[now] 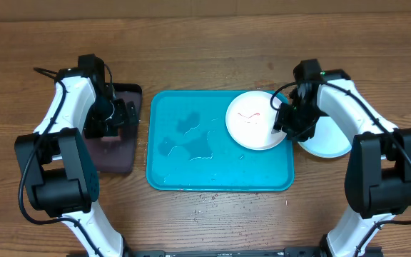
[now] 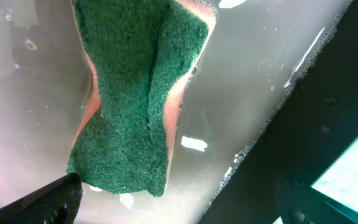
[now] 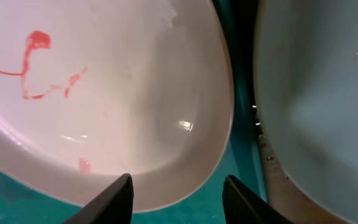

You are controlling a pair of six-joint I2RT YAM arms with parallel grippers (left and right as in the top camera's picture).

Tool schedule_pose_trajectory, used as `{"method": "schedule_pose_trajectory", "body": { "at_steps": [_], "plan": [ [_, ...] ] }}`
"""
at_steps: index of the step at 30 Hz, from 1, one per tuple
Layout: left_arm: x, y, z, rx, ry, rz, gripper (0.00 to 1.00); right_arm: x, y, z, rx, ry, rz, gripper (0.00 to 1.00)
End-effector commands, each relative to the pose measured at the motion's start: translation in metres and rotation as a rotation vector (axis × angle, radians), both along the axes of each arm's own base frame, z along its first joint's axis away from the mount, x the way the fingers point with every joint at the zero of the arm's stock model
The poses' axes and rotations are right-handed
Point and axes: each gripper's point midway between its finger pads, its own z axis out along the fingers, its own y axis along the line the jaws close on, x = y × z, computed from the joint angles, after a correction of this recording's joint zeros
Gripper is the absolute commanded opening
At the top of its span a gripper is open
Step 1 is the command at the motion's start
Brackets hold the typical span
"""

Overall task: Clean dirty plates on tray and stack at the side
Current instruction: 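Drag the second white plate to the tray center with the right gripper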

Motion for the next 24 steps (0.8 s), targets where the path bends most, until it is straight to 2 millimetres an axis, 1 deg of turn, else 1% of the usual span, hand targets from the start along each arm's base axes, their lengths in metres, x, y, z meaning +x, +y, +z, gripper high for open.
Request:
{"method": "schedule_pose_trajectory", "body": {
  "at_steps": [1,4,6,10,13,17,20,21,24],
  "plan": [
    [0.005,-0.003,0.008,-0.022,-0.027,0.016,1.0,-0.005,-0.003,-0.008,-0.025,-0.018,-0.015,0.45],
    [0.005,-0.003,0.008,-0.022,-0.028,0.016,1.0,0.001,-0.005,-0.017,-0.038,-0.058,-0.015,0.42],
    [0.005,-0.003,0.008,-0.022,-0.028,0.016,1.0,0.008,-0.004,-0.02,-0.033,-0.091,-0.016,0.38],
    [0.005,-0.003,0.008,-0.022,-0.028,0.016,1.0,0.022,-0.001,-0.021,-0.024,-0.154,-0.01,0.22],
    [0.005,-0.003,0.008,-0.022,-0.027,0.016,1.0,0.025,0.007,-0.02,-0.019,-0.175,0.02,0.15],
    [0.005,-0.003,0.008,-0.022,-0.028,0.016,1.0,0.023,0.028,-0.019,-0.01,-0.193,0.073,0.04],
    [0.005,-0.003,0.008,-0.022,-0.027,0.016,1.0,0.026,0.049,-0.017,0.007,-0.234,0.124,0.04],
    [0.005,-0.003,0.008,-0.022,-0.028,0.016,1.0,0.029,0.058,-0.016,0.015,-0.257,0.141,0.04],
    [0.005,-0.003,0.008,-0.022,-0.027,0.015,1.0,0.036,0.078,-0.011,0.037,-0.311,0.173,0.04]
  ]
}}
